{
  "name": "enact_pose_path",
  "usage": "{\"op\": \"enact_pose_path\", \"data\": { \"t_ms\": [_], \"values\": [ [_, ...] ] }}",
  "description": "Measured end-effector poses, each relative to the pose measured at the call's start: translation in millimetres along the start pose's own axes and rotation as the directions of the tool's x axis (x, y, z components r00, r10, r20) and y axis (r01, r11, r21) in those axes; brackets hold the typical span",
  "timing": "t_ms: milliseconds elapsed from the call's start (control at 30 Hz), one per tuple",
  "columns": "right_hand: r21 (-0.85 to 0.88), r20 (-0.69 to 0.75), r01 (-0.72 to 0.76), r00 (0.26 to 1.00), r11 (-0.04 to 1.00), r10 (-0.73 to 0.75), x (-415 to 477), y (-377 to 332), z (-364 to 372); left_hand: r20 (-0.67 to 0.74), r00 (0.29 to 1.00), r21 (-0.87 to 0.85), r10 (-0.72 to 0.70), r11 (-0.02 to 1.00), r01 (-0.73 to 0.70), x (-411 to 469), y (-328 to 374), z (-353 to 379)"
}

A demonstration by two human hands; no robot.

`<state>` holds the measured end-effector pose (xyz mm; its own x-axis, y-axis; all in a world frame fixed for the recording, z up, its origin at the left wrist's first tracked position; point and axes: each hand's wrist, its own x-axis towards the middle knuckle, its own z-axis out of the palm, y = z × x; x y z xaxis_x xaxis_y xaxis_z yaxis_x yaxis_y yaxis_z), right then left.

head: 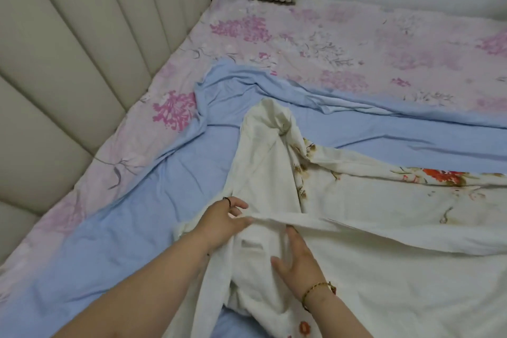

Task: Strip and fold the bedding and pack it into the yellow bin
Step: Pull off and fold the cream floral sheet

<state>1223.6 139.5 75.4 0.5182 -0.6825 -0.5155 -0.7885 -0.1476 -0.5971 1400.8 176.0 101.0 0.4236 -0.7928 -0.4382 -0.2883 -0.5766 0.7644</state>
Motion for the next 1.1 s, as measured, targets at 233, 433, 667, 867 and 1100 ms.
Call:
{"op": "enact_pose_path", "data": {
  "t_ms": [233, 433, 667, 867, 1100],
  "values": [
    [-0.048, 0.045, -0.107, 0.993, 0.993, 0.109, 76, -46, 19, -0.112, 0.984, 0.597, 0.141, 0.801, -0.047, 93, -70, -90],
    [-0.204, -0.184, -0.171, 0.974, 0.964, 0.134, 167, -72, 13, -0.208, 0.968, 0.763, 0.14, 0.642, 0.072, 199, -147, -131],
    [-0.348, -0.433, -0.288, 0.893, 0.892, 0.119, 341, -130, 29, -0.322, 0.903, 0.648, 0.284, 0.762, -0.008, 244, -201, -124],
    [-0.154, -0.55, -0.364, 0.804, 0.919, 0.226, 424, -152, 0, -0.356, 0.869, 0.637, 0.345, 0.77, -0.045, 251, -206, -125],
    [0.28, -0.695, -0.061, 0.676, 0.958, 0.246, 437, -157, -26, -0.386, 0.862, 0.568, 0.327, 0.821, -0.057, 252, -214, -125]
  ]
}}
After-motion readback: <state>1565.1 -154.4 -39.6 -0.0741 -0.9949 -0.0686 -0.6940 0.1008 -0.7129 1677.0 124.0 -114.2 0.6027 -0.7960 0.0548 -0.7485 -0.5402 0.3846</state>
